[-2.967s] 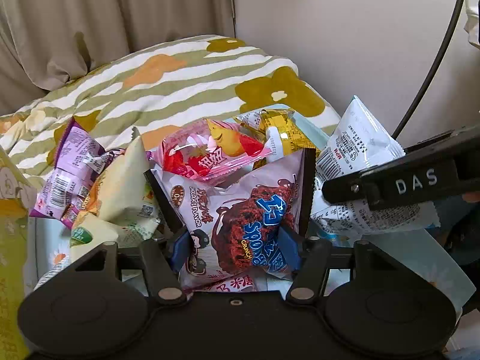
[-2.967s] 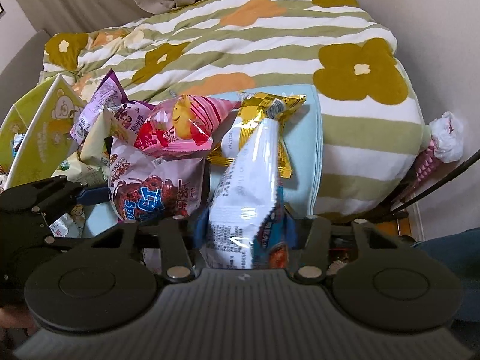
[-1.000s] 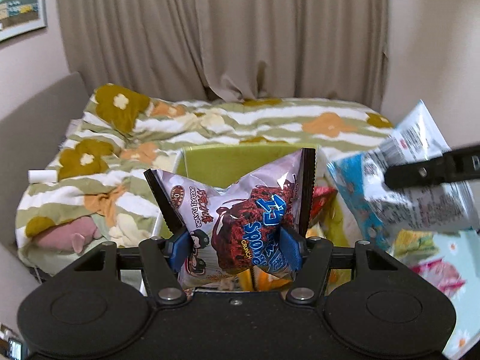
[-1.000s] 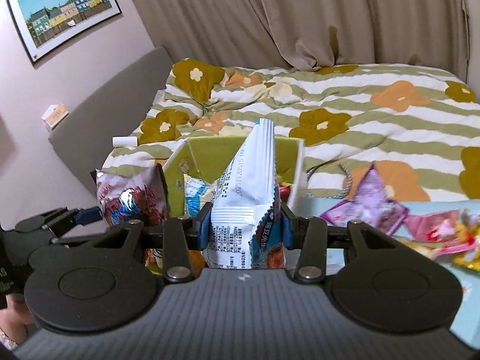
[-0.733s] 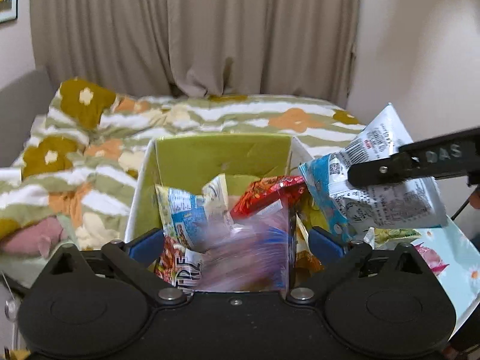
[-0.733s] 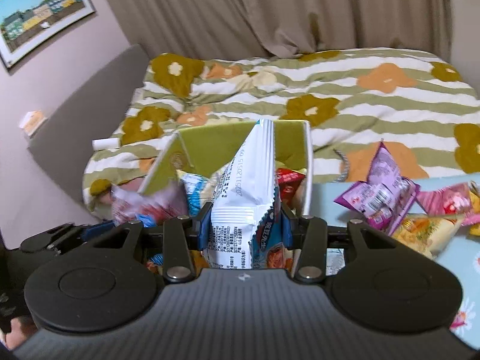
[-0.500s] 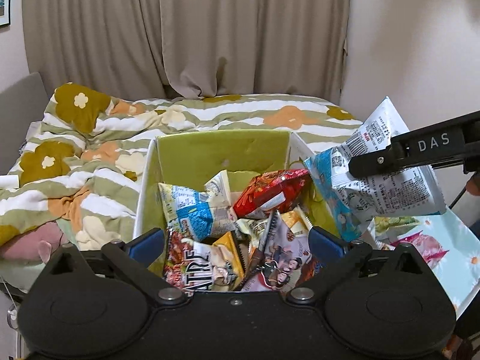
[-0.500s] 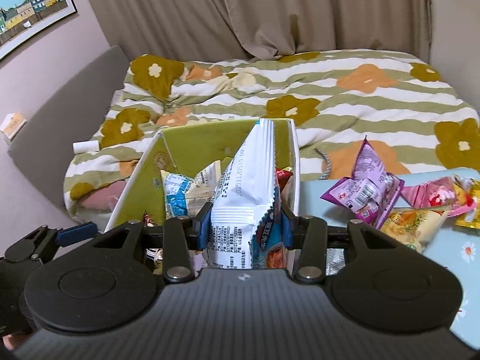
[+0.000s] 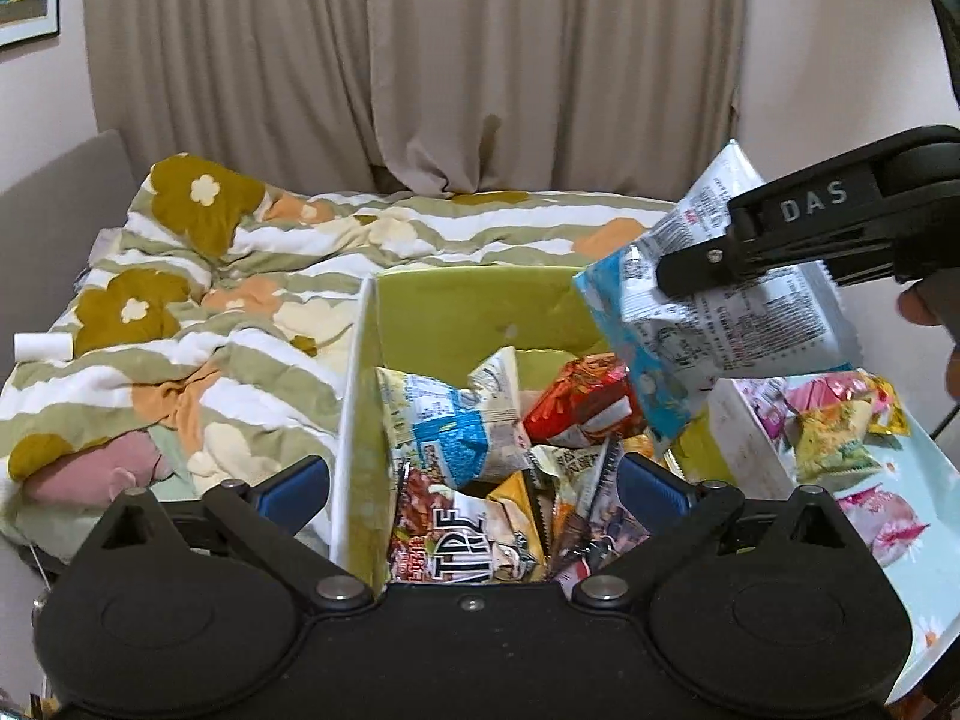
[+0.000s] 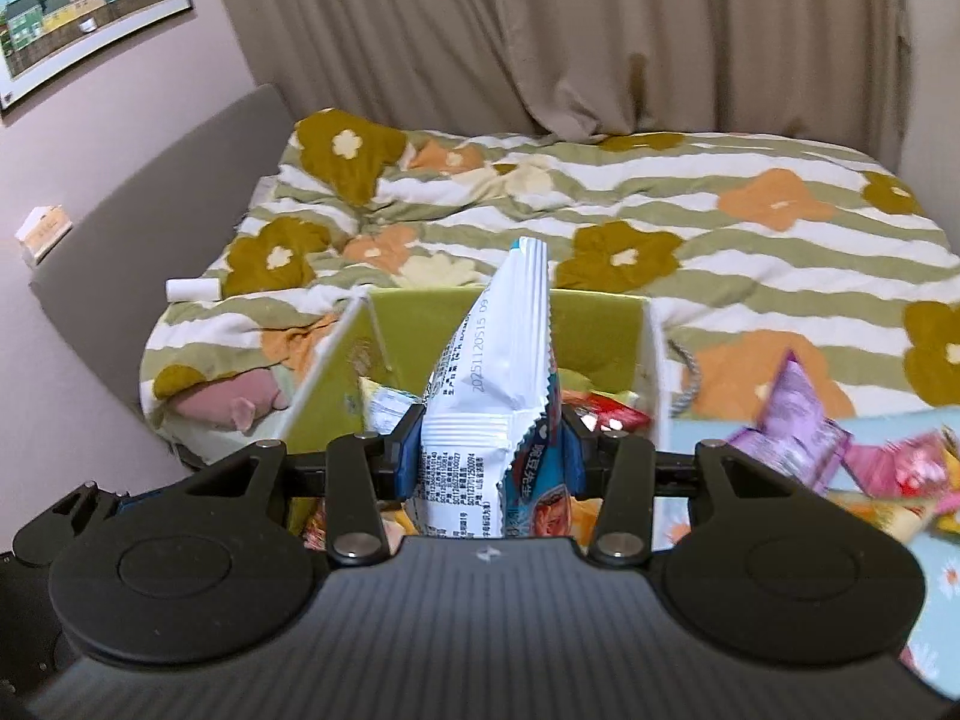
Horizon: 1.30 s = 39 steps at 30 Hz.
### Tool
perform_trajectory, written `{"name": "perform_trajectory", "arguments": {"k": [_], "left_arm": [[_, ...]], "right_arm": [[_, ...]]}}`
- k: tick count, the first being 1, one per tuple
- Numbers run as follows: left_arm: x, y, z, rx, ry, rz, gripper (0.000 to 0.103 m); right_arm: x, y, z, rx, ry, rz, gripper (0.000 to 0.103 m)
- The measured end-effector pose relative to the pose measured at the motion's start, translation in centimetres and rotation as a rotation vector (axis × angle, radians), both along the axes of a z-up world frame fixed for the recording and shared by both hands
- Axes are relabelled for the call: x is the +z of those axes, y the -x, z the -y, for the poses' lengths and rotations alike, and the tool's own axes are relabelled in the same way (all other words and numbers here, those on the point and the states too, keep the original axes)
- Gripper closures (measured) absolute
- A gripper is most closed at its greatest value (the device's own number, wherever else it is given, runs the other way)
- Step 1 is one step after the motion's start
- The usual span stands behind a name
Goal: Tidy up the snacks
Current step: 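Lower both snacks into the box and open both tools, then move both tools back over the tray of remaining snacks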
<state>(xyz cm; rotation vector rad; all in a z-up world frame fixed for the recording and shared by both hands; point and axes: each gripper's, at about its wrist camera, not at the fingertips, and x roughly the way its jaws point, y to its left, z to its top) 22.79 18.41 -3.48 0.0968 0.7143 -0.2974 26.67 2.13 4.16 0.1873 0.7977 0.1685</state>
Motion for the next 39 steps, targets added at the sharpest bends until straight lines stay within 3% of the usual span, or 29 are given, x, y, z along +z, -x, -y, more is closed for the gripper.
{"name": "perform_trajectory", "arguments": {"k": [2,3,4,5,17,27,33,39], "left_arm": [[-0.1,-0.3,-0.2,0.007,-0.008,-0.003,0.000],[-0.1,-0.4,-0.2,0.011,-0.016,-0.004,0.000],[-0.2,-0.5,-0.2,0.015,-0.021,-0.005,0.000],[-0.3,-0.6,-0.3,0.019,-0.023,-0.008,0.000],[-0.7,-0.1,-0.4,0.021,-0.026,-0.035,0.000],[0.8,1.0,0.4,0.003,-0.023,-0.017,0.000],[2.5,2.3,2.3,-0.005,-0.015,0.015,0.000],[3.5,4.6,6.2,-0.026,-0.019,0.047,0.000]], "right_arm": [[-0.4,-0.7,-0.3,0.012,-0.028,0.003,0.040],[-0.5,-1.0,-0.4,0.019,-0.047,0.007,0.030],[-0.7,-1.2,-0.4,0.024,-0.063,0.005,0.009],[-0.9,-1.4,-0.3,0.023,-0.074,0.003,0.000],[-2.1,0.5,0.2,0.013,-0.056,0.053,0.000],[-0.6,3.5,1.1,-0.024,-0.053,0.061,0.000],[1.1,5.6,3.5,-0.054,-0.032,0.084,0.000],[2.7,8.4,8.5,-0.096,-0.027,0.117,0.000]]}}
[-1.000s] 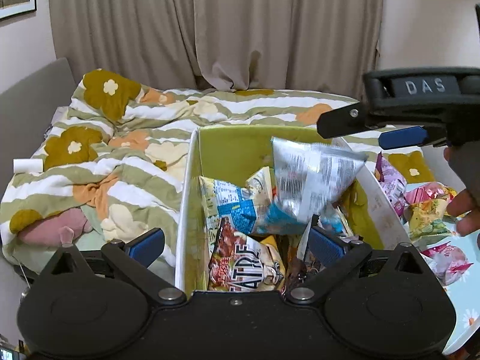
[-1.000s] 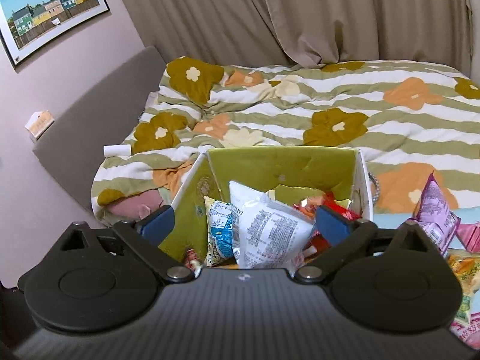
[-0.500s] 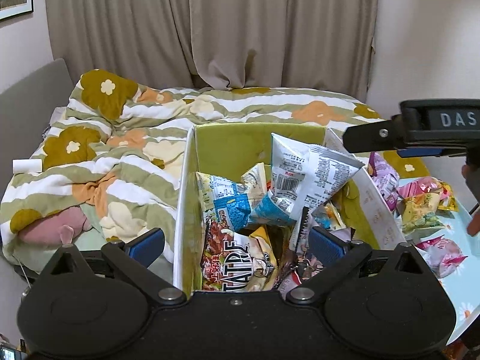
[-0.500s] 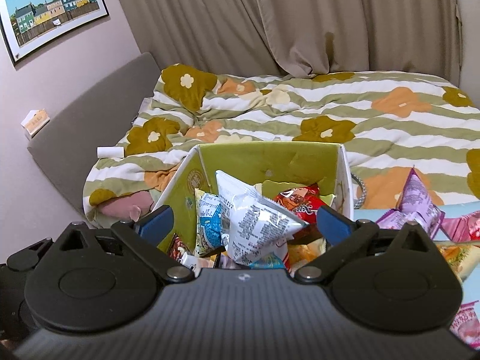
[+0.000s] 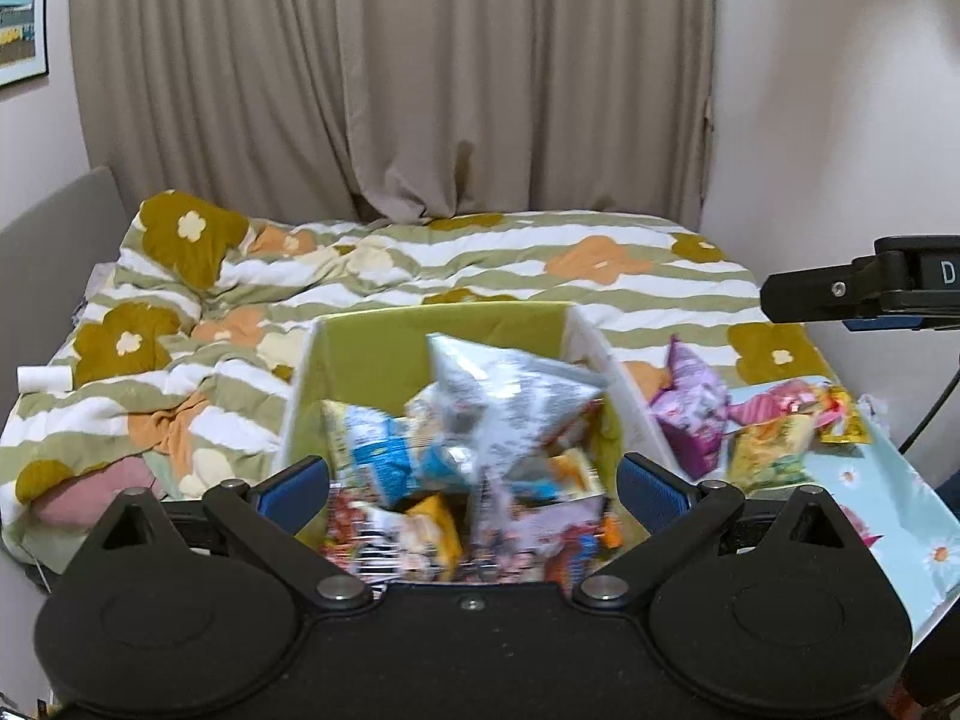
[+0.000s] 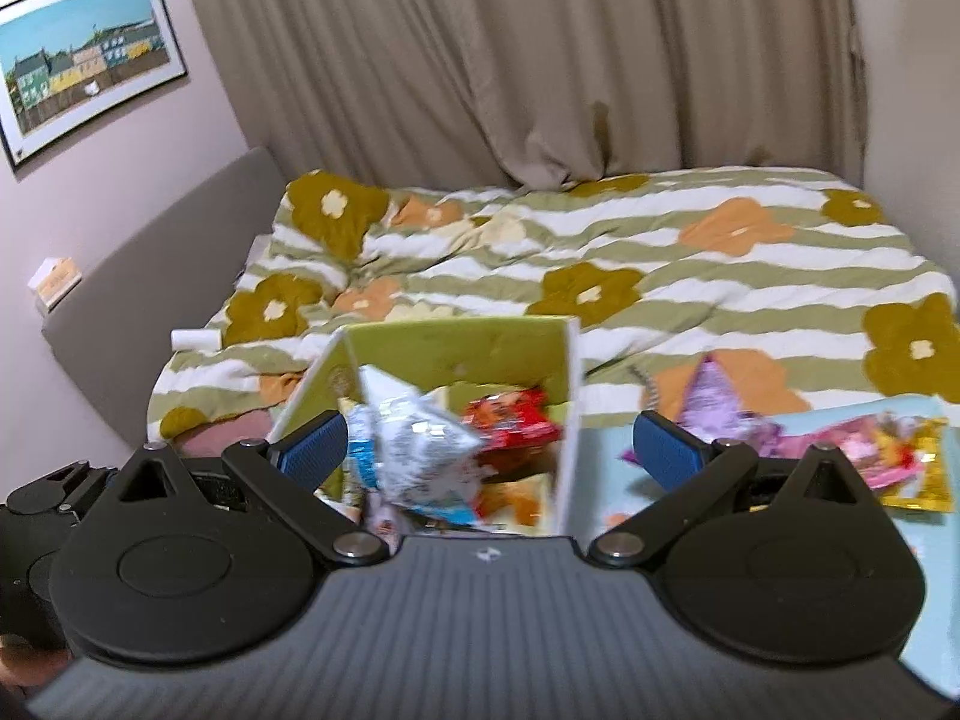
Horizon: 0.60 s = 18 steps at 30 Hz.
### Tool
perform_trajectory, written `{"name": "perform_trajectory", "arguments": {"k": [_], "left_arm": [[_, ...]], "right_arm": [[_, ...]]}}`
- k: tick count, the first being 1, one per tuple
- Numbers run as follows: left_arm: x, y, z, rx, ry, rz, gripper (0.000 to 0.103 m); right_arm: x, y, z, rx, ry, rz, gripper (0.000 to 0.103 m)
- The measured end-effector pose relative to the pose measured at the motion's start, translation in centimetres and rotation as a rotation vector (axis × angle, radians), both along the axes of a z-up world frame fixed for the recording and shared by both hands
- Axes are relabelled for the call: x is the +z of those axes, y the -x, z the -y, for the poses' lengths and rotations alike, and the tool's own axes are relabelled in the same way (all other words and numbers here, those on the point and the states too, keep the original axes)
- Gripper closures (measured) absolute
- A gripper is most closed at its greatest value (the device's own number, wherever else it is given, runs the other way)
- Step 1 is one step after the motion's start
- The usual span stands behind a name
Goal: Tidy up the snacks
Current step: 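Move both tools back over the tray of remaining snacks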
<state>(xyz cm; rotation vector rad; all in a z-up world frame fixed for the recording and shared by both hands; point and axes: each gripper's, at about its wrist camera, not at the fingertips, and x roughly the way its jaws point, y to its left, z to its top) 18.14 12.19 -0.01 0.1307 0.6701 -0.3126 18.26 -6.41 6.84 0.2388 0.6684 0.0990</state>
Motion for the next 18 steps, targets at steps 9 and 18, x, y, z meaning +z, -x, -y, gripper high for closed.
{"name": "perform_trajectory", "arguments": {"k": [9,18], "left_arm": [[-0.7,3.0,9.3,0.020,0.000,-0.020,0.000],[-4.4,4.6,17.9,0.098,-0.043,-0.036,0.000]], "right_arm": [[-0.5,3.1,9.5,-0.037,0.024,-0.030,0.000],[-4.4,3.6,17.2,0.001,0.019,-0.113,0.000]]}}
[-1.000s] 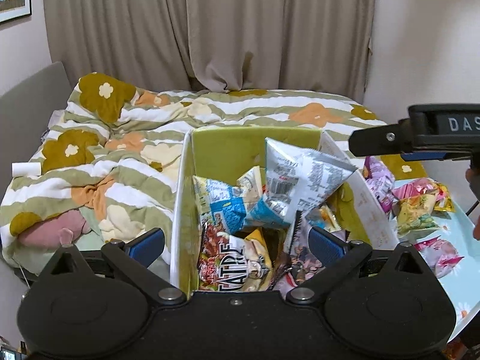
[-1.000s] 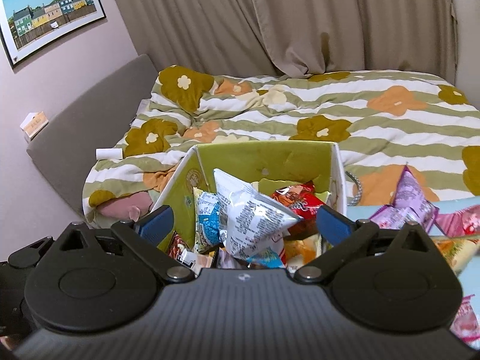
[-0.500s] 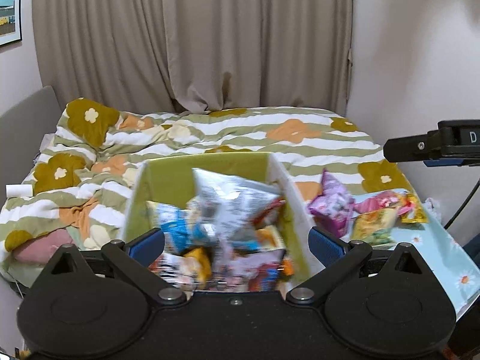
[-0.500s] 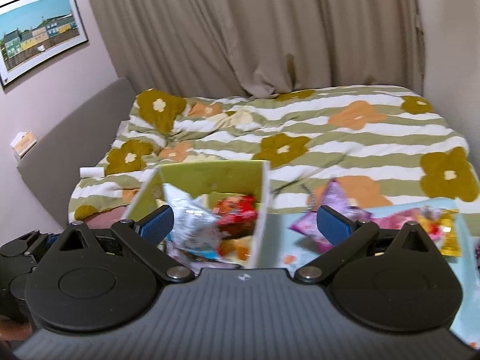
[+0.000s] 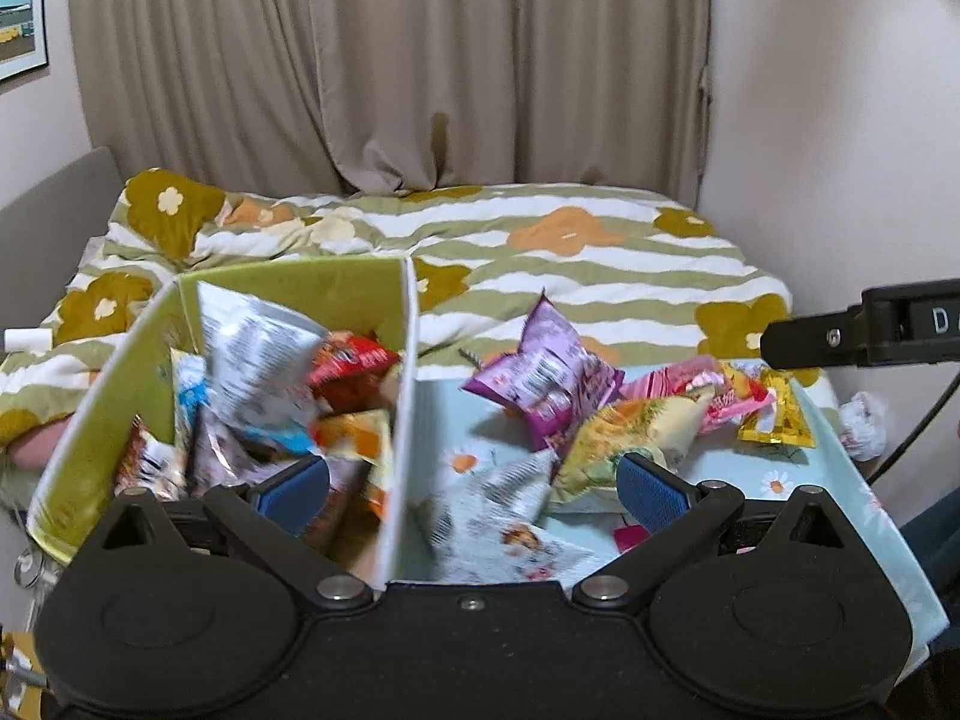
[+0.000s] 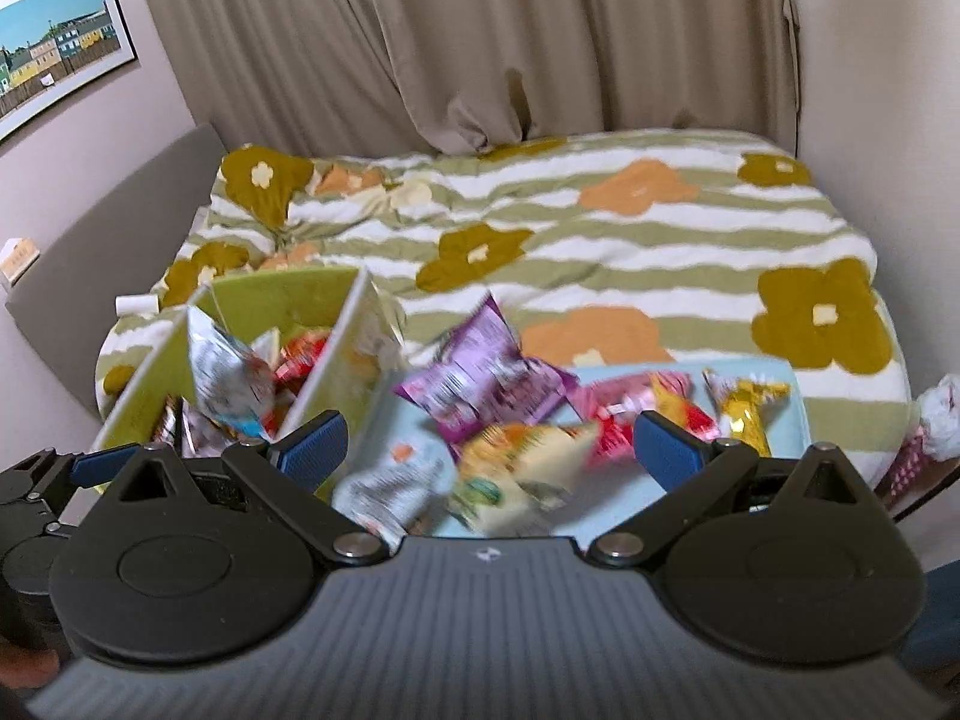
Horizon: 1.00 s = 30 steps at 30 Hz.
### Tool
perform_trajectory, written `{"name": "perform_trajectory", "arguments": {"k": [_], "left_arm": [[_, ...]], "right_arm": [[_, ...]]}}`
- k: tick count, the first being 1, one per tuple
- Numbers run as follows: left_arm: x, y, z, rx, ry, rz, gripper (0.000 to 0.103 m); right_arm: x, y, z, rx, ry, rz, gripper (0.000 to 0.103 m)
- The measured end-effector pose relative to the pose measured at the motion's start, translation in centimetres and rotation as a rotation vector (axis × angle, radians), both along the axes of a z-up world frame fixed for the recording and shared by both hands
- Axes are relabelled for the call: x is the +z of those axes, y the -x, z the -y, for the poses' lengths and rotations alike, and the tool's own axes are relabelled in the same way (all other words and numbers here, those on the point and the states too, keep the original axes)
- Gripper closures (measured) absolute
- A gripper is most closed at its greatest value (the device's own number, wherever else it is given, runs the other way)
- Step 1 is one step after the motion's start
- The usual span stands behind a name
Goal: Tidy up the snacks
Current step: 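Move both tools back over the tray of remaining snacks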
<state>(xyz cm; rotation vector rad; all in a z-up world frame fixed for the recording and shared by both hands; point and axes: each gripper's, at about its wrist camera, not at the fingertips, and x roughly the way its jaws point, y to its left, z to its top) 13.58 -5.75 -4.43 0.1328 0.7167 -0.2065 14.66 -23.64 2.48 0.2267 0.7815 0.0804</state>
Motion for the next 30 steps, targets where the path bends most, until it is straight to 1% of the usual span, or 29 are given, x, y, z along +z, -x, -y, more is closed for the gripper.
{"name": "perform_trajectory", "arguments": {"k": [4,9,13,18,21,22,26,27,29,30], "left_arm": [[-2.4,0.4,3.4,0.020,-0.080,0.015,0.000],[-5.9,-0.6,6.6,0.019,-0.183,0.004,0.000],[-8.9,-1.8,8.3,0.036,-0.250,-0.012,0.000],[-12.1,-3.2,9.8,0.065,-0.366,-0.022,0.000],[-13.4,-3.8,10.1,0.089,-0.410,-0.037,0.001],[-13.7,-4.0,10.2,0.096,-0.419,-0.044,0.003],[-14.5,-4.2,10.3,0.108,-0.464,-0.045,0.005],[-14.6,-4.2,10.1,0.111,-0.473,-0.050,0.006],[-14.8,-4.3,9.9,0.122,-0.483,-0.066,0.011],[-15.0,-4.4,9.5,0.134,-0.480,-0.084,0.011]], "right_arm": [[-2.7,-0.2,2.2,0.028,-0.015,-0.047,0.000],[-6.3,-0.8,4.0,0.038,-0.056,-0.113,0.000],[-9.3,-1.1,5.0,0.035,-0.080,-0.160,0.000],[-12.1,-1.4,5.8,0.030,-0.106,-0.213,0.000],[-13.4,-1.6,6.1,0.032,-0.122,-0.238,0.000],[-13.7,-1.7,6.1,0.035,-0.127,-0.245,0.000],[-14.8,-2.1,6.3,0.040,-0.148,-0.266,0.000],[-14.9,-2.1,6.3,0.039,-0.155,-0.269,0.000],[-15.3,-2.2,6.2,0.039,-0.172,-0.280,0.000],[-15.4,-2.2,6.1,0.037,-0.179,-0.285,0.000]]}}
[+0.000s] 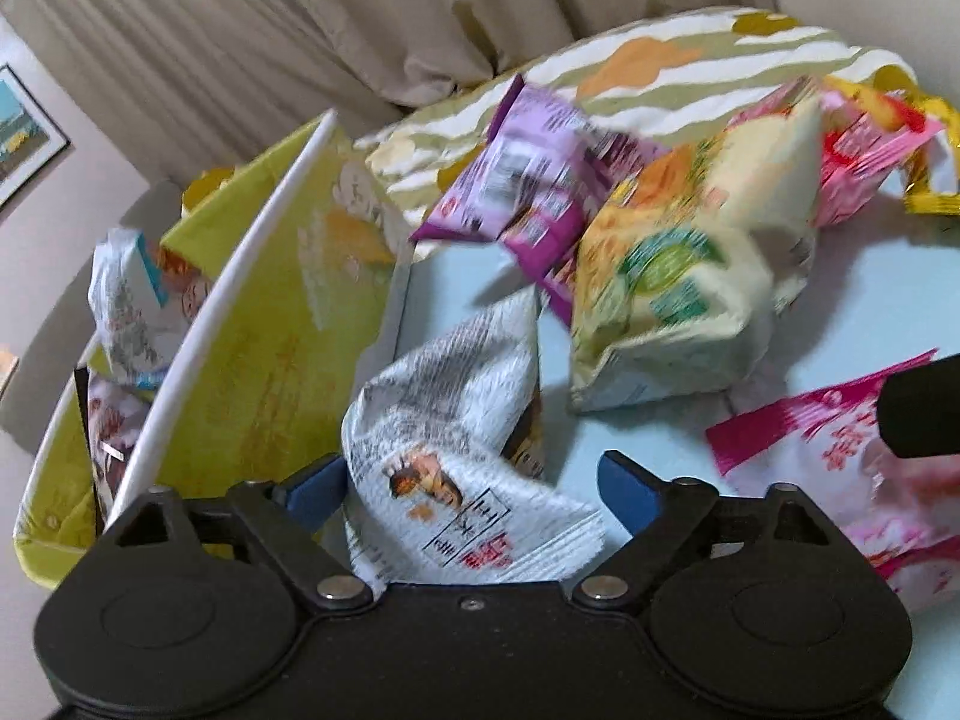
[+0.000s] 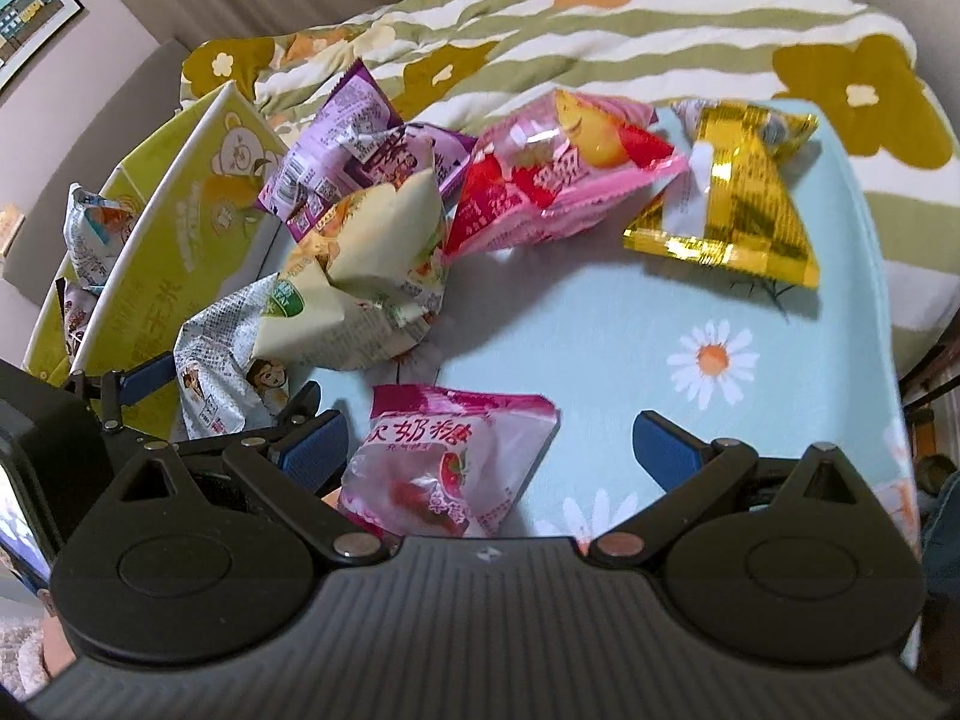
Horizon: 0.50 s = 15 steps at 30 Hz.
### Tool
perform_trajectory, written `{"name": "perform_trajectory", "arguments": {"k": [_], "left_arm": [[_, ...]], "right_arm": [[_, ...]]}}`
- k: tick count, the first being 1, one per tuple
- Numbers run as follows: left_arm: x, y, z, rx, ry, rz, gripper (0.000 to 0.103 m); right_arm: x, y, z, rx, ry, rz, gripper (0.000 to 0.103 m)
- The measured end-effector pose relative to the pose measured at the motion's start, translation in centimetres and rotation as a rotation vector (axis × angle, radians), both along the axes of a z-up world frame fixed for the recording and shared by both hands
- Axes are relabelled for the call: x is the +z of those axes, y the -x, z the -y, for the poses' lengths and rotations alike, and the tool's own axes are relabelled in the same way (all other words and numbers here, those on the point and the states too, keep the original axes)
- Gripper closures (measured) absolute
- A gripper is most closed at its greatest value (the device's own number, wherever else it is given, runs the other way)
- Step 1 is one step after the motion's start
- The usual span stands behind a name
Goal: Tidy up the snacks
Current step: 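Move both tools back over the tray of remaining snacks, then grasp the silver-white rice snack bag with the left tool while the right tool grasps the pink candy bag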
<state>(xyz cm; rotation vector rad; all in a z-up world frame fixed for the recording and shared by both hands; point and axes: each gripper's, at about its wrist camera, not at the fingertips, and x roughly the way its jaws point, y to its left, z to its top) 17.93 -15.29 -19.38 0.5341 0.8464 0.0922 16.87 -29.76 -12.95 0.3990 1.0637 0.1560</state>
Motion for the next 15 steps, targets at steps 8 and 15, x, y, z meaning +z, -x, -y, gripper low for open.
{"name": "perform_trajectory", "arguments": {"k": [8,15], "left_arm": [[-0.3,-0.2,-2.0,0.026,0.044,-0.029,0.036],[-0.2,0.4,-2.0,0.013,0.059,-0.035,0.038]], "right_arm": [[-0.9,-0.4,-1.1,0.020,-0.026,-0.031,0.000],[-1.7,-0.6,-2.2,0.031,-0.029,-0.054,0.000]]}}
